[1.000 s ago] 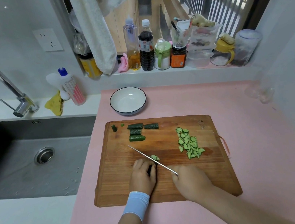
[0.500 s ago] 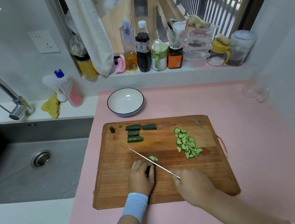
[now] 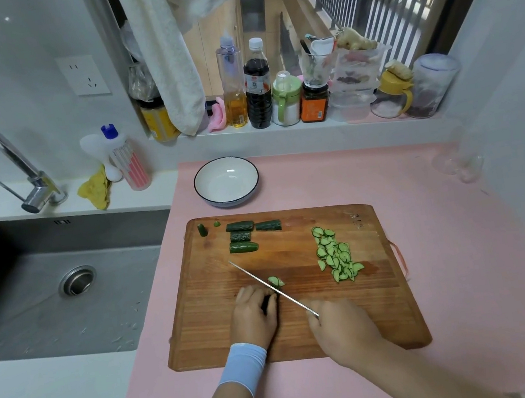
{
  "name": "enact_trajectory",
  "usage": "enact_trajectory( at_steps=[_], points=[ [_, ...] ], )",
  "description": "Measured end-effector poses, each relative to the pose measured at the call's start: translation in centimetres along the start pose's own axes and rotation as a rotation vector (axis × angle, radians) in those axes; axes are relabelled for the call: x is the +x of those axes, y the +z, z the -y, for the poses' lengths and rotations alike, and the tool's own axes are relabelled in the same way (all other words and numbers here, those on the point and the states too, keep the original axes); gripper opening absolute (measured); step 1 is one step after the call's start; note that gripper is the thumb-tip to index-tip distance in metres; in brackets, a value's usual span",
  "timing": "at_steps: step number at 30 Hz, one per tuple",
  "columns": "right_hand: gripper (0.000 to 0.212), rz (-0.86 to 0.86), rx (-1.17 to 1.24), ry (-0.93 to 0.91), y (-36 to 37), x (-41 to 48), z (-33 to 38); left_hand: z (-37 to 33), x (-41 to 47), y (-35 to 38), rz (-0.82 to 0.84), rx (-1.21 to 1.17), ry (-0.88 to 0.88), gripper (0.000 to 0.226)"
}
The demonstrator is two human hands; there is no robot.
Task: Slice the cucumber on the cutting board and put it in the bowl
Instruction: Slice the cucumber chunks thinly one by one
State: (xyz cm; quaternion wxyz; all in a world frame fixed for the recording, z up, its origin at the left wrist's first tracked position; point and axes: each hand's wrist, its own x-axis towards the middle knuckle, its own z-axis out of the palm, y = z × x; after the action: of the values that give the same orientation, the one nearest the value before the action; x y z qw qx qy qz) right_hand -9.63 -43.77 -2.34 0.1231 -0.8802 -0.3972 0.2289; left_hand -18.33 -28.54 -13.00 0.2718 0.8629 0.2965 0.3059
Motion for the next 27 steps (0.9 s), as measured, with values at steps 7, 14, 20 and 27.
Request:
enact_trajectory(
  at_steps=[7,14,20,27],
  points=[
    [0.024,-0.022,0.019,-0.015,-0.2,-1.2,-0.9,-0.1,0.0,-0.2,0.009,0.0,0.001,0.017],
    [0.025,0.019,0.012,0.016,-0.2,-0.5,-1.0,0.2,0.0,0.0,0.016,-0.014,-0.019,0.016],
    [0.024,0.027,-0.009,0.029,0.0,1.0,0.1,0.0,-0.1,0.0,0.006,-0.016,0.0,0.016],
    [0.019,0.031,0.005,0.012,-0.1,1.1,0.1,0.0,-0.1,0.0,0.002,0.009,0.012,0.015]
  ],
)
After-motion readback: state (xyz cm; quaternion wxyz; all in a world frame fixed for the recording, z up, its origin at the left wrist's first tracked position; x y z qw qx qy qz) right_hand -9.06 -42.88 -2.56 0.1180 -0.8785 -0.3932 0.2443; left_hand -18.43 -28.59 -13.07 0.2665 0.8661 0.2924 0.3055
